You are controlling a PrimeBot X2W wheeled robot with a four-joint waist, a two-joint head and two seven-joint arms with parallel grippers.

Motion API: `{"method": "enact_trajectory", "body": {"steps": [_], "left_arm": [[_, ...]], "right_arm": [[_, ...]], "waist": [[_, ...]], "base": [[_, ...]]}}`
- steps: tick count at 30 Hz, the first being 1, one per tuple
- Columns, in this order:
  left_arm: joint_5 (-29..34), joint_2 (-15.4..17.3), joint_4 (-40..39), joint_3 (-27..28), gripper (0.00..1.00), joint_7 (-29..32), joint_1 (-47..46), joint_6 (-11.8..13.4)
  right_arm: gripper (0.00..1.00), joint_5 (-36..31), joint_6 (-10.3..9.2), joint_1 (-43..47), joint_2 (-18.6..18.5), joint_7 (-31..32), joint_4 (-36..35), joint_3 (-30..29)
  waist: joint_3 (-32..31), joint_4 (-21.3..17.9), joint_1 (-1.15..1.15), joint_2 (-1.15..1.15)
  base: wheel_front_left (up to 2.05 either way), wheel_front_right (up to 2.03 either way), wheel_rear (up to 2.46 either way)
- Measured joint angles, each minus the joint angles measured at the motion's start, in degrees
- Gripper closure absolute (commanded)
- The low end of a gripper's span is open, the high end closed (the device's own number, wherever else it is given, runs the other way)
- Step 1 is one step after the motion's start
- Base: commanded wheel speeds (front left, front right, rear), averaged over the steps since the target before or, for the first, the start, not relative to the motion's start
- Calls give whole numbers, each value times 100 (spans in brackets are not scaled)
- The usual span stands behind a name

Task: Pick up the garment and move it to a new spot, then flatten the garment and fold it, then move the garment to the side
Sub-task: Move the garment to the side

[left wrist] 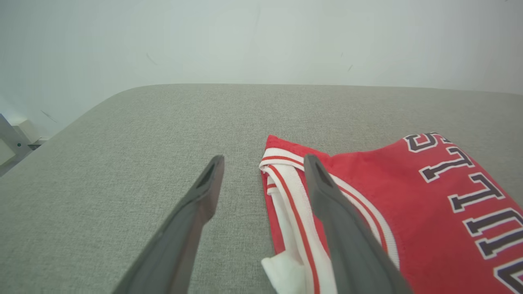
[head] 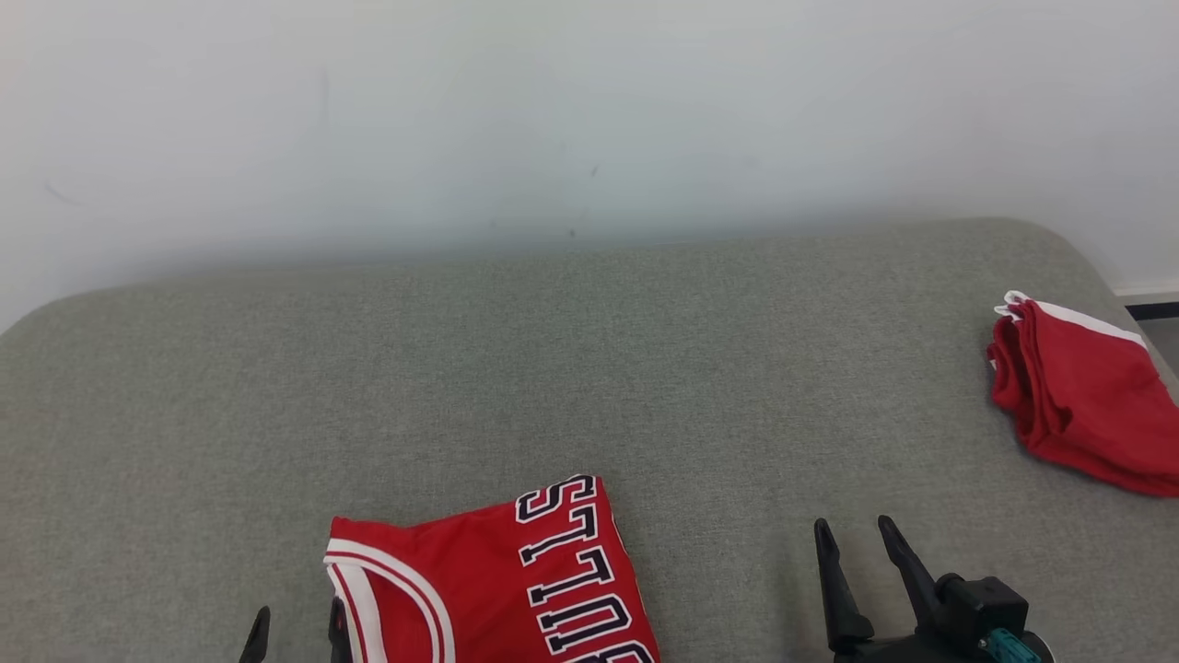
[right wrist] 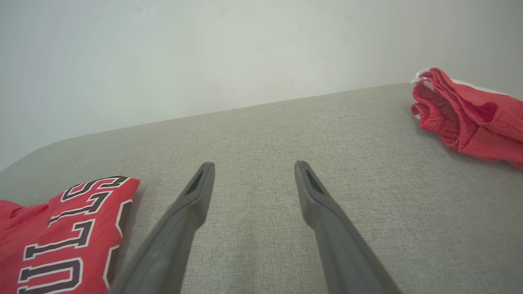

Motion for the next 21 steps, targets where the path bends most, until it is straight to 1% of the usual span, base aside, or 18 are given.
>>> {"method": "enact_trajectory", "body": {"steps": [4, 7, 15, 16, 18, 21], "left_arm": [[-3, 0, 0, -100, 0, 0, -4, -7], [-56, -1, 9, -221, 0, 1, -31, -5], [-113, 0, 35, -577, 0, 0, -215, 5], [-163, -1, 42, -627, 0, 0, -246, 19], [-179, 1, 60, -673, 0, 1, -250, 26], [-219, 0, 92, -720, 0, 0, -248, 51]], "right_arm": [[0, 43, 0, -5, 0, -1, 7, 146], [0, 148, 0, -53, 0, -1, 63, 383], [0, 522, 0, -458, 2, -10, 354, 1068], [0, 610, 0, -528, 2, -13, 543, 1261], [0, 769, 0, -595, 3, -11, 847, 1470], [0, 875, 0, -774, 11, 35, 1295, 1558]], "waist": [[62, 128, 0, 0], [130, 268, 0, 0], [396, 801, 0, 0], [457, 957, 0, 0], [512, 1116, 0, 0], [585, 1344, 0, 0]], "base": [[0, 0, 0], [0, 0, 0], [0, 0, 0], [0, 0, 0], [0, 0, 0], [0, 0, 0]]}}
